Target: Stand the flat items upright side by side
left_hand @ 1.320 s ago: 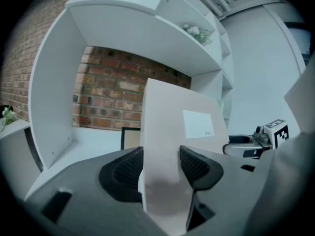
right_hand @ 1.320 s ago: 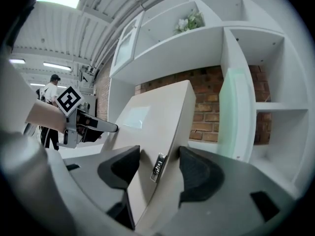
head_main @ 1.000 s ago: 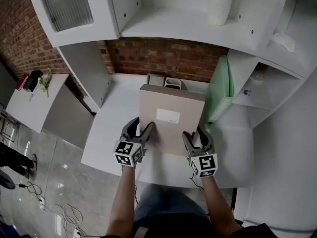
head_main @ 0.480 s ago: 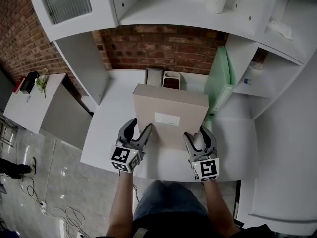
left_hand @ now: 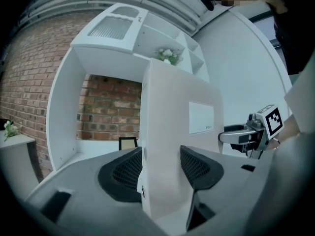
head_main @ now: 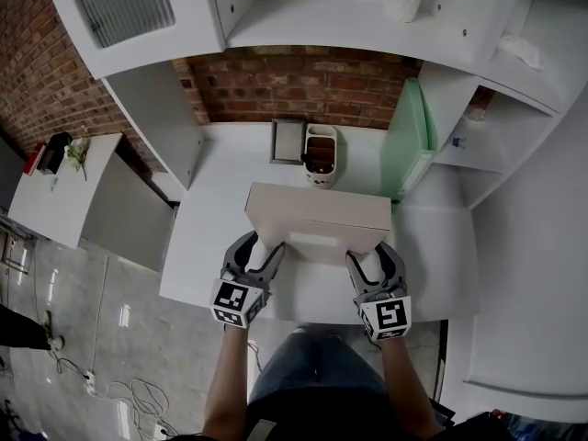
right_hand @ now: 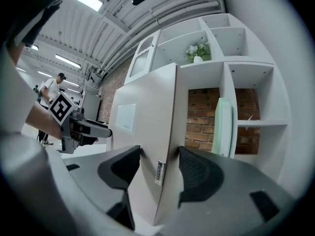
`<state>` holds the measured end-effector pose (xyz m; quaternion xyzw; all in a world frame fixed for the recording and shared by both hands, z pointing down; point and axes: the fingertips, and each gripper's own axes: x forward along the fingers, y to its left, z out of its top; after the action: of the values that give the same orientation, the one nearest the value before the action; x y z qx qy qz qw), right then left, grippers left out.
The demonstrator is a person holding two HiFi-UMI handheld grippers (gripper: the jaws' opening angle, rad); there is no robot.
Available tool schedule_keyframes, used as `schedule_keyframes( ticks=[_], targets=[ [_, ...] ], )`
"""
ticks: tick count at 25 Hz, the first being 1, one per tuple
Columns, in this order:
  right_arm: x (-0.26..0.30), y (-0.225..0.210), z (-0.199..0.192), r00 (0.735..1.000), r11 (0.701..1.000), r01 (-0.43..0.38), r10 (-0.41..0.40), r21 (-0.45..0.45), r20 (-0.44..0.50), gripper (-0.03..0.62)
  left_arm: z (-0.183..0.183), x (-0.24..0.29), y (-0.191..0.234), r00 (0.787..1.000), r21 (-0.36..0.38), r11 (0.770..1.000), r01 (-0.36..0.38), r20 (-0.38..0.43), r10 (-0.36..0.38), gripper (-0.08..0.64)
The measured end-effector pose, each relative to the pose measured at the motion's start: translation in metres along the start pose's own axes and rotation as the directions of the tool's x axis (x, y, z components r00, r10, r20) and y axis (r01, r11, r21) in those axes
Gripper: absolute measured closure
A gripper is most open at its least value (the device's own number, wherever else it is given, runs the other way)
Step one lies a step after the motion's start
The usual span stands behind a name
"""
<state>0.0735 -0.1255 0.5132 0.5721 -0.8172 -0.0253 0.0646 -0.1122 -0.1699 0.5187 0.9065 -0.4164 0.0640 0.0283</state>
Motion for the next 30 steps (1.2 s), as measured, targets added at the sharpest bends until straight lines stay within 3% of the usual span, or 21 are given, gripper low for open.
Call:
schedule_keyframes(
  ticks=[9,16,20,25,27,30],
  targets=[
    [-0.002,-0.001,0.0,1.0,0.998,-0.005,0.007,0.064,-0.028,0.344,0.0,-0.005,0.003,0.999,-0.027,0.999,0.03,-0.033,-0.031,0.32],
    [-0.004,-0.013,0.004,0.998,0.986,-0.024,0.034,0.166,-0.054,0.313,0.025,-0.004,0.011,0.984,0.014,0.985,0.174,-0.039,-0.174,0.25],
    [-0.002,-0.01,0.003,0.997,0.976,-0.052,0.063,0.209,-0.05,0.312,0.031,0.006,0.012,0.95,0.039,0.95,0.309,-0.061,-0.307,0.245],
    [0.002,-0.004,0.003,0.996,0.973,-0.065,0.078,0.22,-0.052,0.31,0.034,0.015,0.009,0.879,0.044,0.88,0.472,-0.089,-0.468,0.241],
    [0.003,-0.004,0.003,0.996,0.973,-0.058,0.072,0.225,-0.055,0.308,0.035,0.019,0.008,0.858,0.031,0.859,0.511,-0.085,-0.507,0.241],
    [0.006,-0.004,0.004,0.996,0.973,-0.045,0.061,0.226,-0.064,0.309,0.036,0.024,0.008,0.844,0.012,0.845,0.534,-0.067,-0.532,0.242]
  ],
)
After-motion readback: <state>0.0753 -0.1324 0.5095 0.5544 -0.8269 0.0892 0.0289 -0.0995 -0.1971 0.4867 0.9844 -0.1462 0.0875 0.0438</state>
